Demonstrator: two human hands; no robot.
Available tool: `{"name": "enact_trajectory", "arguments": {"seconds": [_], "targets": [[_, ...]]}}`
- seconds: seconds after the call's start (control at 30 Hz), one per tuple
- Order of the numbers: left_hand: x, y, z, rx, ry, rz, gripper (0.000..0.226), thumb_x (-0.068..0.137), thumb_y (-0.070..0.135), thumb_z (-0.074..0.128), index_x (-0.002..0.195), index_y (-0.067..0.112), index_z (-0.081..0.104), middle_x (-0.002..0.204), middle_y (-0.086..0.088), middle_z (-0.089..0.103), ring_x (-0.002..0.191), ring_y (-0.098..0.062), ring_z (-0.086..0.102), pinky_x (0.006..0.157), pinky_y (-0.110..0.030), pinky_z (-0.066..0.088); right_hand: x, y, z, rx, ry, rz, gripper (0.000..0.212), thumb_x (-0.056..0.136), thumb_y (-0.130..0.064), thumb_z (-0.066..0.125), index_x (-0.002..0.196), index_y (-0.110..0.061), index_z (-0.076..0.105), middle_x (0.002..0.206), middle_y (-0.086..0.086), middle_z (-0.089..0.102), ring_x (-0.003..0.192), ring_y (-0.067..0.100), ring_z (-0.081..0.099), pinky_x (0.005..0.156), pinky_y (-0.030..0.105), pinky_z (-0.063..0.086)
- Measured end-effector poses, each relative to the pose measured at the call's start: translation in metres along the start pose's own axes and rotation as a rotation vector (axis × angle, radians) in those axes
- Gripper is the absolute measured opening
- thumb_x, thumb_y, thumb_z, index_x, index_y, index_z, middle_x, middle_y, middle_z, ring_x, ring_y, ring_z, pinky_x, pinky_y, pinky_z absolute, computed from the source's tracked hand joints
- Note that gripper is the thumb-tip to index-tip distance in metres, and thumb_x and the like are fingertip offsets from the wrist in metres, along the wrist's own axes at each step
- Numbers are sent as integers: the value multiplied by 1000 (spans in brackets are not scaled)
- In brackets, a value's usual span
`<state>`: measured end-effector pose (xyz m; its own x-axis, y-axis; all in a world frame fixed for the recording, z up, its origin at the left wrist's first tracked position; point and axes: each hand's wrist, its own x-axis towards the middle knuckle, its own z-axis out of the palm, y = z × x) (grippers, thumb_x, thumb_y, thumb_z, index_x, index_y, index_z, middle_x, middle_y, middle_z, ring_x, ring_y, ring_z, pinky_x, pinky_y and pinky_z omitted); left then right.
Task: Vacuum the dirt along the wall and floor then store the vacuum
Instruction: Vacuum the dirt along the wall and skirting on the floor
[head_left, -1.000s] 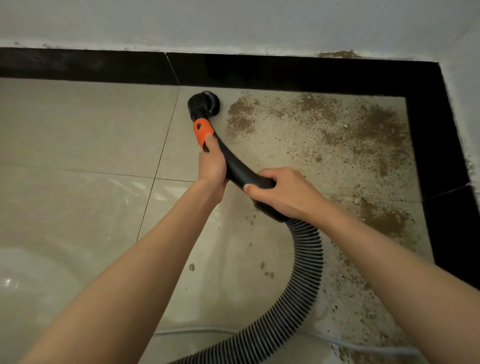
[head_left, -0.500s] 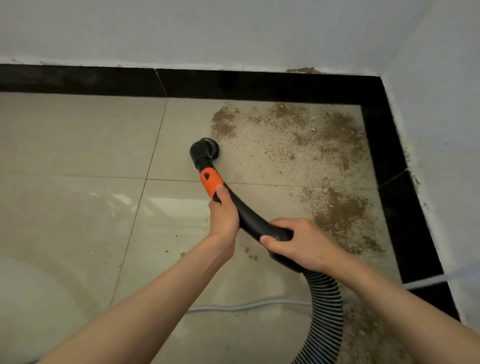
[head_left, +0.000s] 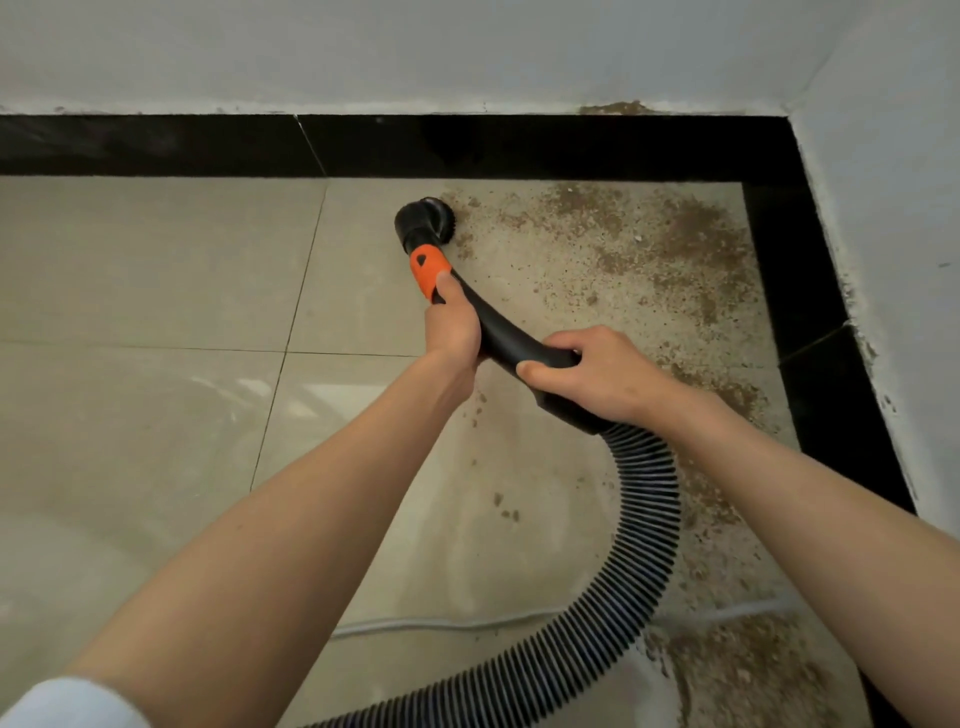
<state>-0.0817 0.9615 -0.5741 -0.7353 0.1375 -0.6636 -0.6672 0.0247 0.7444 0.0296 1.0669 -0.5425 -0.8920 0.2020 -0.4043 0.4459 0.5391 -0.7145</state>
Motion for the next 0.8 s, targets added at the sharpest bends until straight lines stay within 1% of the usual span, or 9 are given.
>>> {"name": "enact_trajectory", "arguments": {"seconds": [0.13,0.23,0.33,0.43,0.53,0.63,0.73,0.8], "targets": [[22,12,5,6,-29,9,60,98,53,24,137,9,34,121,-10,55,107,-25,55,79,-35,49,21,-3,-5,0,14,-13,31,81,-53,62,80,-23,70,73,-3,72,71,18,69,75,45,58],[36,20,9,4,-42,22,61,97,55,24,138,10,33,122,-10,54,109,-25,54,81,-36,49,35,-4,-7,-7,30,-23,34,81,-54,61,83,-21,70,75,-2,72,72,18,69,77,46,57],[47,24,13,32,-35,35,61,97,55,24,135,9,38,121,-9,57,107,-24,56,80,-35,50,44,-2,-5,2,55,-16,36,81,-55,60,82,-20,69,75,-1,72,72,18,69,76,47,58],[52,26,14,92,-24,43,60,98,54,23,131,7,43,119,-10,58,106,-24,57,79,-34,50,48,2,4,23,98,-4,34,81,-55,60,77,-21,67,74,-1,72,70,18,69,73,46,58],[52,25,10,131,-22,47,60,98,53,23,131,7,42,117,-10,58,105,-24,57,76,-33,49,47,2,13,10,114,4,33,83,-57,58,79,-25,66,75,-3,71,70,16,67,72,43,57],[48,25,3,154,-39,55,61,98,53,23,133,6,40,116,-9,57,104,-22,56,76,-32,47,43,0,21,43,122,7,35,82,-58,58,81,-24,67,76,-2,70,72,19,67,72,44,57],[35,21,-3,174,-25,70,59,99,50,23,133,5,39,114,-9,57,101,-22,56,70,-30,48,31,1,27,132,92,17,37,80,-57,60,88,-22,69,79,1,72,73,21,69,73,47,58],[21,11,-8,172,-10,69,58,99,50,23,131,5,39,113,-10,57,100,-22,57,71,-30,49,18,4,28,130,64,14,33,80,-55,61,89,-24,70,79,0,72,73,20,69,72,47,58]]}}
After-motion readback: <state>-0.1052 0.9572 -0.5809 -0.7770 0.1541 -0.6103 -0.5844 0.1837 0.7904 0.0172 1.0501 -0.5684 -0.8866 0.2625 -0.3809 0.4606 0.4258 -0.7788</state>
